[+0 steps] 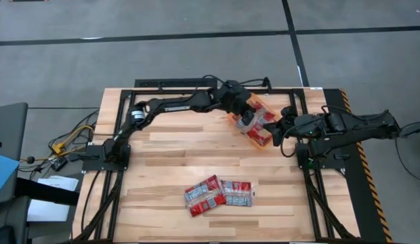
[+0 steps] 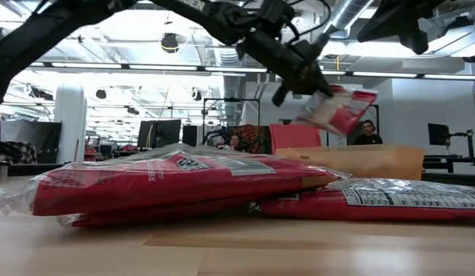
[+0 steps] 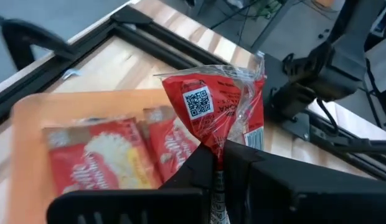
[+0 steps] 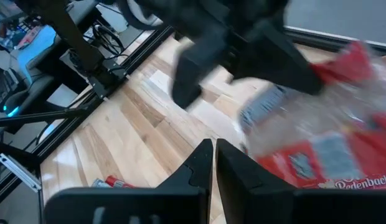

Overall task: Sort popcorn bags into baskets
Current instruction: Put the popcorn bag into the orange transparent bin

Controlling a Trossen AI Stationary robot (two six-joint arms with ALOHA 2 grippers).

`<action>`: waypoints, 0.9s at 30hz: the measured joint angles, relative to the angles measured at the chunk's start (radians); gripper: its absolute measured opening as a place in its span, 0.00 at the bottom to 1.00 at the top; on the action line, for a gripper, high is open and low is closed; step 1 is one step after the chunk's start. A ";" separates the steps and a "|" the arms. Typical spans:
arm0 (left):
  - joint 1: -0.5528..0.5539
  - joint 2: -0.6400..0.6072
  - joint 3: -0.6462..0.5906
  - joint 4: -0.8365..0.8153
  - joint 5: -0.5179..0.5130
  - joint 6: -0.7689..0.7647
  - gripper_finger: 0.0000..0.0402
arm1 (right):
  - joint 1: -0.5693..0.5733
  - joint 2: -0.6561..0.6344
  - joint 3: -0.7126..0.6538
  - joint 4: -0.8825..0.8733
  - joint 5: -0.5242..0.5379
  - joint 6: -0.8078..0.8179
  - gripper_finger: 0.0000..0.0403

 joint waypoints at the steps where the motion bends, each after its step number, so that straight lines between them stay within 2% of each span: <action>1: -0.001 0.021 0.021 0.011 0.000 0.000 0.00 | 0.000 0.000 0.000 0.001 0.000 0.000 0.12; 9: -0.018 0.122 0.124 0.031 0.000 -0.007 0.00 | 0.000 0.000 0.000 0.001 0.003 0.000 0.12; 21: -0.021 0.139 0.123 0.058 -0.047 -0.029 0.00 | -0.001 0.000 0.000 0.000 0.029 0.000 0.12; 27: -0.031 0.150 0.122 0.084 -0.024 -0.063 0.00 | -0.001 0.000 0.000 -0.003 0.029 -0.001 0.12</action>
